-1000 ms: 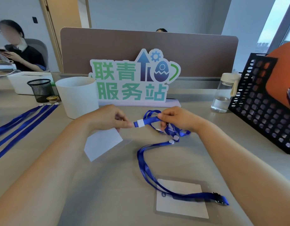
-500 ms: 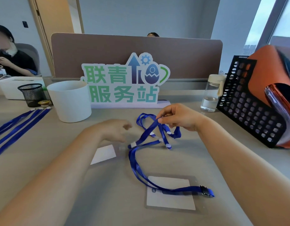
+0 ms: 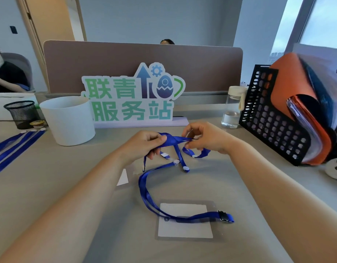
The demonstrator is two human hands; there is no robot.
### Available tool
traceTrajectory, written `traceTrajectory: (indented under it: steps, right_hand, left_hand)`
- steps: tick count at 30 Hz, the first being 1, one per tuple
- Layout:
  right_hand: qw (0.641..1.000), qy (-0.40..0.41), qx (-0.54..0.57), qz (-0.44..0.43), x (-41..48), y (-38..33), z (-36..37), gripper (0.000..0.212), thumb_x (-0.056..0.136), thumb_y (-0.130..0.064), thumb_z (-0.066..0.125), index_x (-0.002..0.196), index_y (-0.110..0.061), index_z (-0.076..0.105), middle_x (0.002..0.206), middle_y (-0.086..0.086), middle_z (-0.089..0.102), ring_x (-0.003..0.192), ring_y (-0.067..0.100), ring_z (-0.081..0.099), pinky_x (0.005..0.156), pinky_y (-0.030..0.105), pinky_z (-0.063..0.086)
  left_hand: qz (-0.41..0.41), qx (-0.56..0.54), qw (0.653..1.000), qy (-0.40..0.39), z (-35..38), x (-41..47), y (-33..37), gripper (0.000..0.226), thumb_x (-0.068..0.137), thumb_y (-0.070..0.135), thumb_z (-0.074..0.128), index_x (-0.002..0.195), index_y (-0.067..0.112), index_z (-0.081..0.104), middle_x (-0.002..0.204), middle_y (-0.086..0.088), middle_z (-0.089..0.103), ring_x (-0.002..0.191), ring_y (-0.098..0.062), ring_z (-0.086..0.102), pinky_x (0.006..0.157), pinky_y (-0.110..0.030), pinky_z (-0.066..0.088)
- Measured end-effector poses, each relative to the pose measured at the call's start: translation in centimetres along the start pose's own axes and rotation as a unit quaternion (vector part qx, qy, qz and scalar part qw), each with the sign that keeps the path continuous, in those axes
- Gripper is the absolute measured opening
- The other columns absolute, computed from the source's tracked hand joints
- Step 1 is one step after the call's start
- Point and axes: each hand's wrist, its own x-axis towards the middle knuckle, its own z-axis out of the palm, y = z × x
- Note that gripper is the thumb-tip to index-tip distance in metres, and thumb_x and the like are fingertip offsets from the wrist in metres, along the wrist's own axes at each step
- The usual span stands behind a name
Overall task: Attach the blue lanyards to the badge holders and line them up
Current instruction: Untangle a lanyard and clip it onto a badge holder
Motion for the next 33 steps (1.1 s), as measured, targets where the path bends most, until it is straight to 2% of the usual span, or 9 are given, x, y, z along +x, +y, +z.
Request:
traceTrajectory:
  steps: [3,6,9,14,19,22,25,29,33]
  right_hand:
    - [0.999,0.025,0.028,0.003,-0.6,0.1,-0.2,0.008,0.088,-0.013,0.061,0.085,-0.020,0.062,0.079,-0.002,0.063,0.054,0.009,0.048,0.056,0.019,0.046]
    - [0.997,0.060,0.046,0.006,-1.0,0.1,-0.9,0.015,0.091,-0.022,0.057,0.078,-0.020,0.064,0.074,-0.005,0.064,0.055,0.011,0.045,0.062,0.023,0.045]
    - [0.991,0.102,0.081,0.032,-1.1,0.5,-1.4,0.022,0.093,-0.024,0.053,0.076,-0.015,0.065,0.068,-0.004,0.060,0.055,0.011,0.044,0.063,0.021,0.045]
    - [0.974,0.140,0.159,0.080,-1.6,2.0,-2.1,0.026,0.093,-0.014,0.044,0.071,-0.009,0.058,0.063,0.004,0.054,0.053,0.015,0.042,0.056,0.025,0.040]
    - [0.953,0.210,0.192,0.105,-1.8,2.9,-2.7,0.028,0.089,-0.005,0.037,0.067,-0.006,0.053,0.062,0.006,0.052,0.056,0.015,0.042,0.056,0.023,0.036]
    - [0.980,0.162,0.038,0.106,-1.5,3.2,-2.5,0.018,0.088,-0.005,0.045,0.083,-0.005,0.062,0.077,0.003,0.061,0.074,0.017,0.051,0.064,0.021,0.038]
    - [0.995,0.080,-0.019,0.062,-1.1,2.6,-1.3,0.031,0.086,-0.008,0.056,0.117,-0.012,0.060,0.116,0.002,0.062,0.107,0.015,0.055,0.093,0.023,0.041]
    - [0.999,-0.001,0.037,-0.011,-0.5,-0.5,1.7,0.028,0.092,-0.035,0.051,0.117,-0.026,0.060,0.123,-0.009,0.061,0.119,0.007,0.050,0.104,0.024,0.031]
    - [0.993,-0.104,0.042,-0.038,0.4,-2.1,4.9,0.028,0.093,-0.045,0.045,0.112,-0.032,0.062,0.121,-0.011,0.063,0.121,0.007,0.051,0.108,0.029,0.033]
  left_hand:
    - [-0.011,0.019,0.999,-0.035,-0.1,0.1,-0.7,0.007,0.086,0.019,0.063,0.093,0.020,0.065,0.071,0.002,0.065,0.054,-0.006,0.057,0.062,-0.019,0.049]
    - [-0.048,0.057,0.992,-0.102,0.2,0.3,-1.9,0.026,0.080,0.011,0.070,0.102,0.019,0.062,0.088,-0.001,0.069,0.077,-0.009,0.065,0.083,-0.022,0.051]
    - [-0.059,0.112,0.986,-0.110,1.0,0.7,-3.2,0.025,0.080,0.010,0.070,0.104,0.012,0.063,0.083,0.009,0.068,0.082,-0.009,0.064,0.086,-0.024,0.049]
    - [-0.100,0.121,0.984,-0.085,1.4,0.8,-3.7,0.019,0.082,0.022,0.069,0.090,0.006,0.063,0.067,-0.001,0.062,0.059,-0.009,0.058,0.064,-0.023,0.048]
    - [-0.103,0.148,0.980,-0.088,0.0,0.2,-3.4,0.035,0.081,0.040,0.066,0.084,0.005,0.065,0.063,-0.004,0.056,0.055,-0.011,0.051,0.065,-0.025,0.043]
    - [-0.085,0.107,0.990,-0.018,-0.5,-0.4,-2.3,0.040,0.092,0.041,0.048,0.067,0.011,0.057,0.054,-0.001,0.042,0.050,-0.013,0.039,0.059,-0.023,0.036]
    - [-0.072,0.066,0.995,0.004,-0.8,-1.1,-1.0,0.045,0.097,0.040,0.035,0.067,0.010,0.049,0.060,-0.005,0.039,0.050,-0.014,0.031,0.054,-0.022,0.032]
    - [-0.050,0.113,0.992,-0.006,-1.3,-2.1,0.4,0.039,0.097,0.032,0.042,0.063,0.014,0.048,0.047,0.011,0.041,0.046,-0.008,0.032,0.046,-0.015,0.029]
    - [-0.002,0.162,0.987,0.025,-2.4,-3.0,1.5,0.037,0.093,0.033,0.050,0.071,0.006,0.062,0.053,0.005,0.047,0.048,-0.004,0.038,0.052,-0.018,0.032]
